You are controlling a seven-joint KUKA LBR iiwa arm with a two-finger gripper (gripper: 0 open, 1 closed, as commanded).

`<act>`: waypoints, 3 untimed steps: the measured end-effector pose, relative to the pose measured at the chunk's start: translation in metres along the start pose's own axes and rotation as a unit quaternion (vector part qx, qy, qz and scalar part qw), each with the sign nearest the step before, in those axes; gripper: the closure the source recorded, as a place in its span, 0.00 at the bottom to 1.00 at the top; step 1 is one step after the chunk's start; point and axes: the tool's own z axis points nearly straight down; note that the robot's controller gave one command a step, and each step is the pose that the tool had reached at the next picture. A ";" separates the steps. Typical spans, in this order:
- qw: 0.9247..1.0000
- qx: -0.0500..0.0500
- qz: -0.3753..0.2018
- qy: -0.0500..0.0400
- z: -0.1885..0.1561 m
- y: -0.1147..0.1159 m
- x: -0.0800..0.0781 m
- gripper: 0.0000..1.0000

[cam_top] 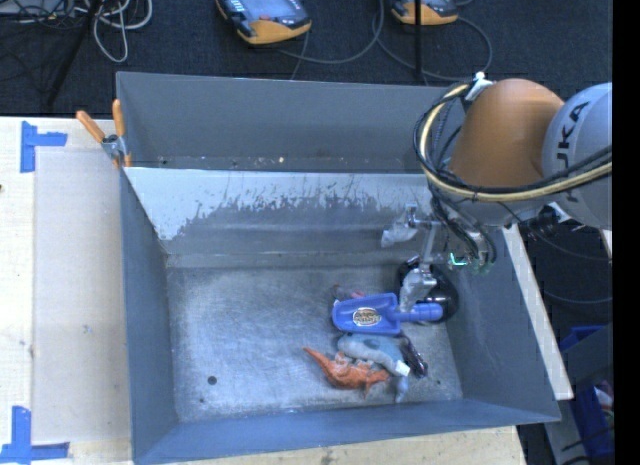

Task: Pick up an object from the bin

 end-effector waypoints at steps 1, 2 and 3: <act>1.000 0.000 -0.001 -0.004 -0.004 0.000 -0.002 0.00; 1.000 -0.001 0.021 -0.008 0.069 0.017 -0.006 0.00; 0.999 -0.001 0.035 -0.010 0.084 0.016 -0.007 0.00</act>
Offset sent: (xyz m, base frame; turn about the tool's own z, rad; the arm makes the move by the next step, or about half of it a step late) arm 0.0022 0.0202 -0.0969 0.0541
